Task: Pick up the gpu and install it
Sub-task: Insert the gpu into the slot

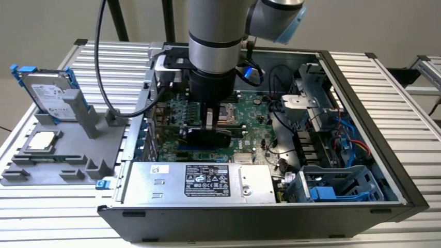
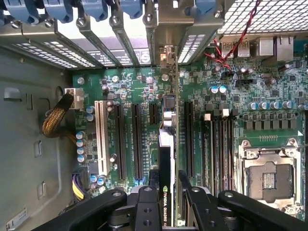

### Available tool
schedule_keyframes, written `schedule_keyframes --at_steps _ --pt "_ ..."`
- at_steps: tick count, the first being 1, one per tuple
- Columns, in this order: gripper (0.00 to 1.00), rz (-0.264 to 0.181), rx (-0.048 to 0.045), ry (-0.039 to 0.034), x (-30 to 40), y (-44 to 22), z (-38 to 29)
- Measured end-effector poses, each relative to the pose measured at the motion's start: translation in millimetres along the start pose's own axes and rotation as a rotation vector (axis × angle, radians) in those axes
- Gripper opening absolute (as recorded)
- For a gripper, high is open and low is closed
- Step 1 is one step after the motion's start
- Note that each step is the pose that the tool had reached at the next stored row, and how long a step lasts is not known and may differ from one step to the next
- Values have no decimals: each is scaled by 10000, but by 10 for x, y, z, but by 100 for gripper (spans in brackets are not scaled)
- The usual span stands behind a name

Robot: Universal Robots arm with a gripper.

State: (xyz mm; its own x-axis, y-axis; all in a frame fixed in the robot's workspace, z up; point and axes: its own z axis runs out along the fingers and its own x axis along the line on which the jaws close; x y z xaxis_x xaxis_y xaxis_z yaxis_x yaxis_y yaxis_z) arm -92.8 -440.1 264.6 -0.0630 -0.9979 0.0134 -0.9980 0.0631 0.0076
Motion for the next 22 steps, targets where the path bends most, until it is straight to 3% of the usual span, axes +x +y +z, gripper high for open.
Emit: schedule_keyframes --at_steps 22 --pt "0 -504 7 6 -40 3 41"
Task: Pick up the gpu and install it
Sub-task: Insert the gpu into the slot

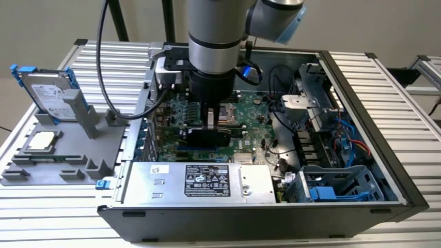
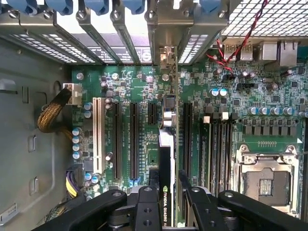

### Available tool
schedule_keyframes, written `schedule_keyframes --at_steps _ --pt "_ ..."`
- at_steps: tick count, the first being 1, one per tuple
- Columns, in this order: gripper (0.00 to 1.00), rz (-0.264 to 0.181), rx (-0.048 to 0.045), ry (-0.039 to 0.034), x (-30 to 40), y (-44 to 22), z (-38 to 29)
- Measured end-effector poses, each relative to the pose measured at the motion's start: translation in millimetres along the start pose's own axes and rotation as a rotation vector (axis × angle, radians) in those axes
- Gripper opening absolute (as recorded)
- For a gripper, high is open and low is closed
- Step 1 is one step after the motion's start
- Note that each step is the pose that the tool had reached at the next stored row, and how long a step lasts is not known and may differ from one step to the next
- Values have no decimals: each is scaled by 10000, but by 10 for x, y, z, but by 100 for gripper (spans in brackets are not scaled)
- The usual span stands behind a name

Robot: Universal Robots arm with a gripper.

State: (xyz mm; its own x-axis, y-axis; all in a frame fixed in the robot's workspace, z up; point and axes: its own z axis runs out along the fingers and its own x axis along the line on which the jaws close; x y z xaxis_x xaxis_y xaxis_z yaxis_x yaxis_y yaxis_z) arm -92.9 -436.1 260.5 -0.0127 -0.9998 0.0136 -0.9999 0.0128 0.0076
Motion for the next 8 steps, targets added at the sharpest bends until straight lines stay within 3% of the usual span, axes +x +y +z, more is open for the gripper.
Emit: schedule_keyframes --at_steps 8 --pt "0 -1 2 -2 0 17 5"
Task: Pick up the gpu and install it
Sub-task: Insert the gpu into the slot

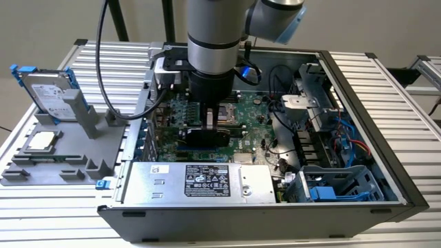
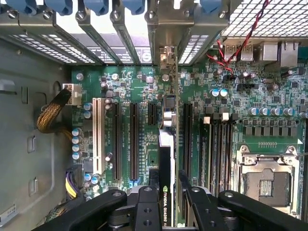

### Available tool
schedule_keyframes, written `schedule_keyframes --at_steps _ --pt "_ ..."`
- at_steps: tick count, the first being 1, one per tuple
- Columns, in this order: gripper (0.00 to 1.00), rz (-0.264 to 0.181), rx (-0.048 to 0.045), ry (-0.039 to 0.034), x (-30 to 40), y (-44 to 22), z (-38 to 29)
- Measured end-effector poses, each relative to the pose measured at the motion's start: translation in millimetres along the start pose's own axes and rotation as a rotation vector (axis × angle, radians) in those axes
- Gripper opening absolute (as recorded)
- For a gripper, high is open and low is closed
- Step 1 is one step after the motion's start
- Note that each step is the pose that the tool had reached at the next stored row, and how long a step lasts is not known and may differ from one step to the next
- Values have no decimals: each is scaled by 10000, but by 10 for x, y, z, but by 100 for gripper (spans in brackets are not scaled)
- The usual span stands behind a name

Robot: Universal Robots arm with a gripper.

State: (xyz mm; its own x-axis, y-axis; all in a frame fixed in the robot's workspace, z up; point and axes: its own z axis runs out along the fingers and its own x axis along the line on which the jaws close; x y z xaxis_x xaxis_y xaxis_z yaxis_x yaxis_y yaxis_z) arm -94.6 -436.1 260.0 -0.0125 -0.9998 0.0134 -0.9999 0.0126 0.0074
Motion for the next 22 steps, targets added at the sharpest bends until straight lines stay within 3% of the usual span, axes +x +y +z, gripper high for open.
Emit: schedule_keyframes --at_steps 22 --pt "0 0 -3 -17 0 16 65"
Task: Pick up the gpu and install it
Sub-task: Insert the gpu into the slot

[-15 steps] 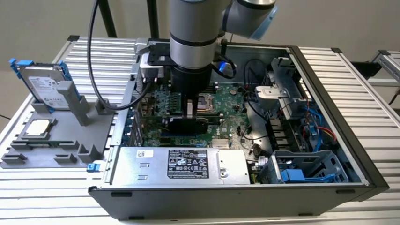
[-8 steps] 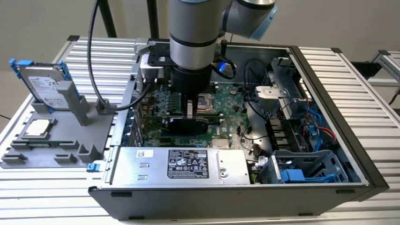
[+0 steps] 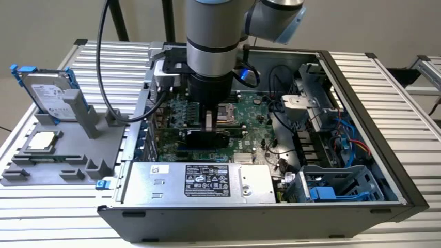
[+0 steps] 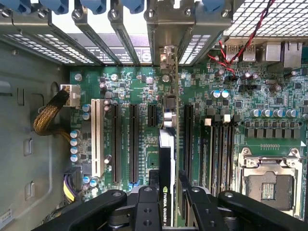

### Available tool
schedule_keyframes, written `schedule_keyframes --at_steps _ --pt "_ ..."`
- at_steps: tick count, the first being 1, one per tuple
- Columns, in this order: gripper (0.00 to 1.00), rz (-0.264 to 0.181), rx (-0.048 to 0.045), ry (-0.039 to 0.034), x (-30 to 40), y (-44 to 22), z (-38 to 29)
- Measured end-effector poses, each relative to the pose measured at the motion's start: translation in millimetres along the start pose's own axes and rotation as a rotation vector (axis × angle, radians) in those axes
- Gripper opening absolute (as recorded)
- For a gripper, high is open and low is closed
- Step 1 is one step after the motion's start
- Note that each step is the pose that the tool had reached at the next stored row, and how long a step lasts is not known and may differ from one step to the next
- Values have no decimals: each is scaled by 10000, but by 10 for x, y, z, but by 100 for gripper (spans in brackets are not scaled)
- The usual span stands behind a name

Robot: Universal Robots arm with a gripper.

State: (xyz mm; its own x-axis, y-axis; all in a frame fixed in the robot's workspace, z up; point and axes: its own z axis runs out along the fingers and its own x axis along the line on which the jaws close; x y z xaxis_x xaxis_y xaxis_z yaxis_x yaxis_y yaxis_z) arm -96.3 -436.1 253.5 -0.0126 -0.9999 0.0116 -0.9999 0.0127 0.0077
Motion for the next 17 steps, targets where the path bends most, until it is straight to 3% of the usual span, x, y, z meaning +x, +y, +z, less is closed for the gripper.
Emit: schedule_keyframes --at_steps 9,17 --pt "0 0 1 -11 -1 8 24" --pt "0 -1 -31 -14 -1 0 -19"
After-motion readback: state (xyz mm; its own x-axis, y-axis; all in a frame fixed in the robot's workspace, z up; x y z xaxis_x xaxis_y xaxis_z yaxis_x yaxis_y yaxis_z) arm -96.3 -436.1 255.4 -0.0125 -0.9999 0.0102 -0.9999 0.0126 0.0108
